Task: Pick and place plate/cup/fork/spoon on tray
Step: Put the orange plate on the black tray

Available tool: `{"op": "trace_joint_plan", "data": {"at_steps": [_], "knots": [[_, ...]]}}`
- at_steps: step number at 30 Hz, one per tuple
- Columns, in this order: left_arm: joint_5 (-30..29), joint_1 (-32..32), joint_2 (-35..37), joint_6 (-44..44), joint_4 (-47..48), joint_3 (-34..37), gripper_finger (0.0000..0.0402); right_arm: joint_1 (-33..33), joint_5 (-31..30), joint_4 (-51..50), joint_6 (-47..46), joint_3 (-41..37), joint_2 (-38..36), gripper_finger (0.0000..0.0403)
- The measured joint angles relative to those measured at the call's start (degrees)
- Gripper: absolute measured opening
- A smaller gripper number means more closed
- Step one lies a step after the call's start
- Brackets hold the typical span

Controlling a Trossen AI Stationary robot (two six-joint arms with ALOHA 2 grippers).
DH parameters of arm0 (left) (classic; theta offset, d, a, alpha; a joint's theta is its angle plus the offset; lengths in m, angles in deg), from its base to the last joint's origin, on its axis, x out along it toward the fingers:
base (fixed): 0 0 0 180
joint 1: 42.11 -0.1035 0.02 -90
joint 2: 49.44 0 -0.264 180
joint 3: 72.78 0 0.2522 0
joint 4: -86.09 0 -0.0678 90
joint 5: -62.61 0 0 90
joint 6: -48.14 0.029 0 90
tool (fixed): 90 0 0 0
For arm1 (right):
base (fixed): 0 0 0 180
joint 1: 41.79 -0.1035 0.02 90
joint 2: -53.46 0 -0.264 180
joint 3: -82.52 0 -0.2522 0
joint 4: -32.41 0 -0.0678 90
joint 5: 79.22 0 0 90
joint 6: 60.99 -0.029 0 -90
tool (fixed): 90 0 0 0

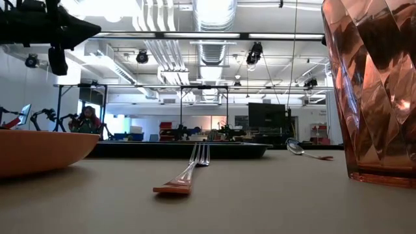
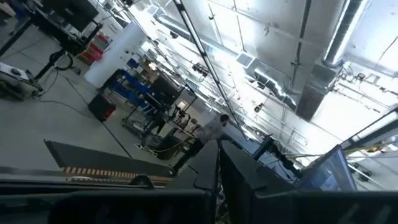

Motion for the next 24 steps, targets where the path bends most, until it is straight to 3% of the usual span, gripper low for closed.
{"op": "trace_joint_plan", "data": {"at_steps": [7,11,17,20,24], "knots": [[2.4,0.0,-0.1,5.0,0.0,-2.7,0.0000,0.0,0.0,0.0,0.0,0.0,0.0,0.0009],[7.3,0.1,-0.5,11.7,2.7,-8.4,0.0017,0.0,-0.3,1.7,-0.8,0.0,0.0,0.0009],[8.9,0.1,-5.8,16.5,31.3,-29.8,0.0099,0.0,-1.4,10.5,1.9,0.8,0.0,0.0016],[9.3,0.0,-10.5,15.7,45.1,-41.2,0.0136,0.0,-1.4,8.8,7.8,5.3,0.5,0.0032],[9.4,0.0,-16.6,9.4,61.9,-53.7,0.0149,0.0,-1.4,0.1,16.2,16.1,2.6,0.0070]]}}
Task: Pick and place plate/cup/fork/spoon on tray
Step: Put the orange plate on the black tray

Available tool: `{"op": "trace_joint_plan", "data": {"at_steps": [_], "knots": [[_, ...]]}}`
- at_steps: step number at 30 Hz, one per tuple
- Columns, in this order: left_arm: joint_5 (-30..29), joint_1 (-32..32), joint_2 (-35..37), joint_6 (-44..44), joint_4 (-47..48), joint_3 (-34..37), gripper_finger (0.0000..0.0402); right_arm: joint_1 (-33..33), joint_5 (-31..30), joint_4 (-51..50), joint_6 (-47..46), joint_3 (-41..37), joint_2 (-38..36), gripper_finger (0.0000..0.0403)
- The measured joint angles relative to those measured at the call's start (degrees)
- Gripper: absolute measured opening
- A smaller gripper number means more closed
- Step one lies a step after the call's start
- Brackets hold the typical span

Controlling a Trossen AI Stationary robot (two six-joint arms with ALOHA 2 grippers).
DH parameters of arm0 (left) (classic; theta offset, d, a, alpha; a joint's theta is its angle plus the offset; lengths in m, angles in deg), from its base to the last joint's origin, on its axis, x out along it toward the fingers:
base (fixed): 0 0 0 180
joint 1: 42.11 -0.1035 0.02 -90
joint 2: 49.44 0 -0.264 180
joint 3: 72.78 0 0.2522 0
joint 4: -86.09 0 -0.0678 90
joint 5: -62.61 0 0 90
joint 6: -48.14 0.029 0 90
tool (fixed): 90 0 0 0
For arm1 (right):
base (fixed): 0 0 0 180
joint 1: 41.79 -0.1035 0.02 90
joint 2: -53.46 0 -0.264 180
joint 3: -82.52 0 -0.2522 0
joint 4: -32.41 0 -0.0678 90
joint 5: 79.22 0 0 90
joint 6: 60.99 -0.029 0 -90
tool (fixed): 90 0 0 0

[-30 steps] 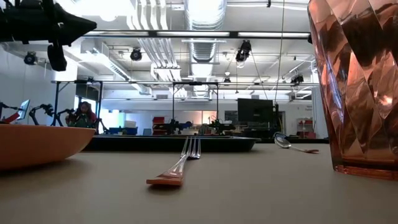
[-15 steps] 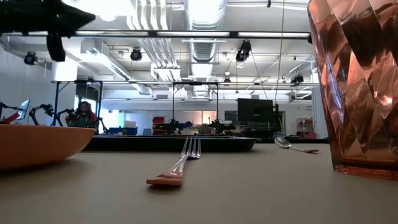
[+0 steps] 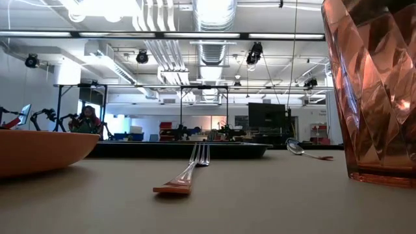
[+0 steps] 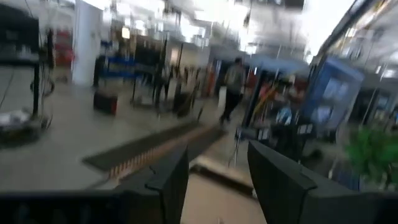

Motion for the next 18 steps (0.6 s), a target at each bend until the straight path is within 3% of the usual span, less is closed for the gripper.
{"op": "trace_joint_plan", "data": {"at_steps": [5,11,14,18], "knots": [[0.1,0.0,-6.2,-9.8,19.0,-10.0,0.0150,0.0,-0.8,-17.0,5.9,16.3,5.7,0.0123],[0.6,0.0,-10.9,-28.7,37.4,-14.0,0.0150,0.0,-1.6,-35.0,5.9,33.5,14.8,0.0156],[7.2,0.0,-12.6,-36.6,42.9,-13.4,0.0142,0.0,-1.6,-41.4,5.9,40.2,19.0,0.0160],[22.2,0.0,-16.2,-46.2,44.8,-11.1,0.0131,0.0,-1.6,-47.9,6.3,46.7,23.9,0.0160]]}}
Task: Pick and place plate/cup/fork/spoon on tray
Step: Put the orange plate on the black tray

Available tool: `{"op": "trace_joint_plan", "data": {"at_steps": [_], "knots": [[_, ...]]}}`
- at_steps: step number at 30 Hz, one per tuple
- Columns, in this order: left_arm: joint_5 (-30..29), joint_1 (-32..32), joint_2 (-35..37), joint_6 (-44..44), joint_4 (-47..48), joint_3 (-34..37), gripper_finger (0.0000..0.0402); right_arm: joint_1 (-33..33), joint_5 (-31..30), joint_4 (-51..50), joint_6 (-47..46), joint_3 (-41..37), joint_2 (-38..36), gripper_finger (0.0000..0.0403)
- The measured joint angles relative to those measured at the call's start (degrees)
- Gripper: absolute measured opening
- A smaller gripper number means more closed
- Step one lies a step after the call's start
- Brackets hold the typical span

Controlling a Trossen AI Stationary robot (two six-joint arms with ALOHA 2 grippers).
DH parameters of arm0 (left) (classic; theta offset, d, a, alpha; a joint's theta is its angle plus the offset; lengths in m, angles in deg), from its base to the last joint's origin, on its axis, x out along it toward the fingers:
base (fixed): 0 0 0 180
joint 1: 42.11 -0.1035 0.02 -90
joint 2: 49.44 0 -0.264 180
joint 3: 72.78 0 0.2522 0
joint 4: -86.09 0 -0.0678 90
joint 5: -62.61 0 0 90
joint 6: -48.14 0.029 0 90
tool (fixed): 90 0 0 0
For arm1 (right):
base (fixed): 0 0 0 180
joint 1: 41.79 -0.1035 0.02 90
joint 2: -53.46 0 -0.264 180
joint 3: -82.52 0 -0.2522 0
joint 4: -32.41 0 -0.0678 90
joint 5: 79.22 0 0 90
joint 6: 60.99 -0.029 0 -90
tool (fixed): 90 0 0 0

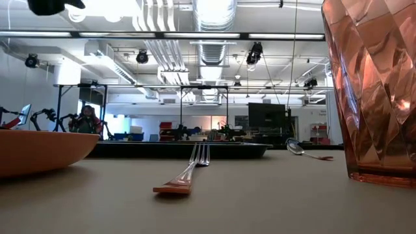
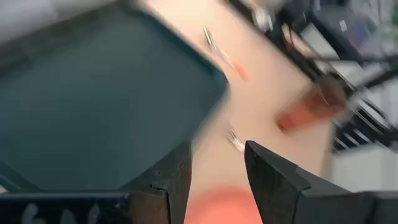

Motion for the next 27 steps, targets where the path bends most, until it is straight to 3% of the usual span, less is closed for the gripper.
{"op": "trace_joint_plan", "data": {"at_steps": [6,13,21,27], "knots": [[13.1,0.1,-7.3,-4.9,-7.9,4.5,0.0129,0.0,0.1,-4.9,1.8,5.4,5.5,0.0160],[15.5,0.0,-18.2,-4.9,-3.7,9.2,0.0129,0.0,0.7,-5.1,4.1,6.5,8.8,0.0160],[29.4,0.0,-31.0,-1.3,-3.1,12.8,0.0129,0.0,0.7,-5.9,4.1,6.5,9.5,0.0160],[31.6,0.0,-37.3,6.7,-3.1,13.0,0.0129,0.0,0.7,-5.9,4.1,6.5,9.4,0.0160]]}}
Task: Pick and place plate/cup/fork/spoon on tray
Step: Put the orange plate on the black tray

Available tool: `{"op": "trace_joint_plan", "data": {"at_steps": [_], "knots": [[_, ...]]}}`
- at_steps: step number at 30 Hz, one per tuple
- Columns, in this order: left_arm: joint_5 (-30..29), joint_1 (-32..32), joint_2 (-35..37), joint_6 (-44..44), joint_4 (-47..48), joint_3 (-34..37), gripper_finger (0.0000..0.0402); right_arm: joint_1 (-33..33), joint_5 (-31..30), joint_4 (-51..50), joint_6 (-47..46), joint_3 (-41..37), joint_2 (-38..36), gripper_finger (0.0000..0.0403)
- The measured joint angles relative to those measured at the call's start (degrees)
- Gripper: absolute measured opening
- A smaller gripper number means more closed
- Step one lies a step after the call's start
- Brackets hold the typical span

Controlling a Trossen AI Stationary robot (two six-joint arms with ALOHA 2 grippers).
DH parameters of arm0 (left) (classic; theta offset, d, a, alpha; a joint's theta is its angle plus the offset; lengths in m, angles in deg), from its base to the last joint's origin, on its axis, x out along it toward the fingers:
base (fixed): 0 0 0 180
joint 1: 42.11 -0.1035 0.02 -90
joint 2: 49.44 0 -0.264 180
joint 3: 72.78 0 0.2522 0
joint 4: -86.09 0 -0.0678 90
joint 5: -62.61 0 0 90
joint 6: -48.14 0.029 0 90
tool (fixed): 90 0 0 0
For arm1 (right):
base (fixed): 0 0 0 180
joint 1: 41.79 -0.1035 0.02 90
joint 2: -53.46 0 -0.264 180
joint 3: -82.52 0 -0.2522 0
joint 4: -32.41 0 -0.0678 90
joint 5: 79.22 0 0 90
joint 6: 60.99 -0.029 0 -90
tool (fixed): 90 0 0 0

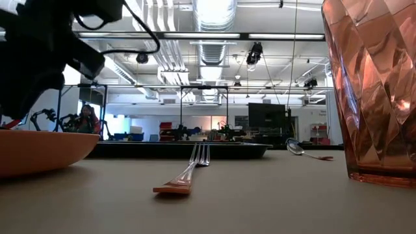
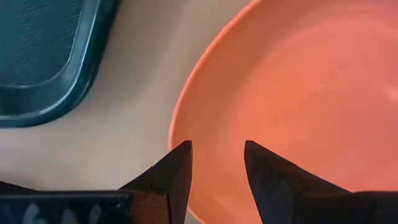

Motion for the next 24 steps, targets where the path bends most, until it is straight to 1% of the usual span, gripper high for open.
{"op": "trace_joint_plan", "data": {"at_steps": [3,8,13,18,24], "knots": [[-0.5,-0.1,-2.1,2.2,0.0,0.0,0.0129,0.0,0.0,0.0,0.0,0.0,0.0,0.0160],[-1.5,-0.2,-4.2,3.1,-0.2,0.5,0.0129,0.0,0.0,0.0,-0.2,0.0,0.1,0.0160],[-1.6,-0.3,-5.3,3.0,-0.6,3.8,0.0129,0.0,0.0,-0.1,-0.5,0.0,0.2,0.0160],[-0.3,-0.4,-5.7,-0.1,-3.6,6.4,0.0129,0.0,0.0,-0.1,-0.6,0.0,0.8,0.0160],[-0.2,-0.4,-4.3,-1.5,-6.0,6.3,0.0129,0.0,0.0,-0.1,-0.6,0.0,0.8,0.0160]]}}
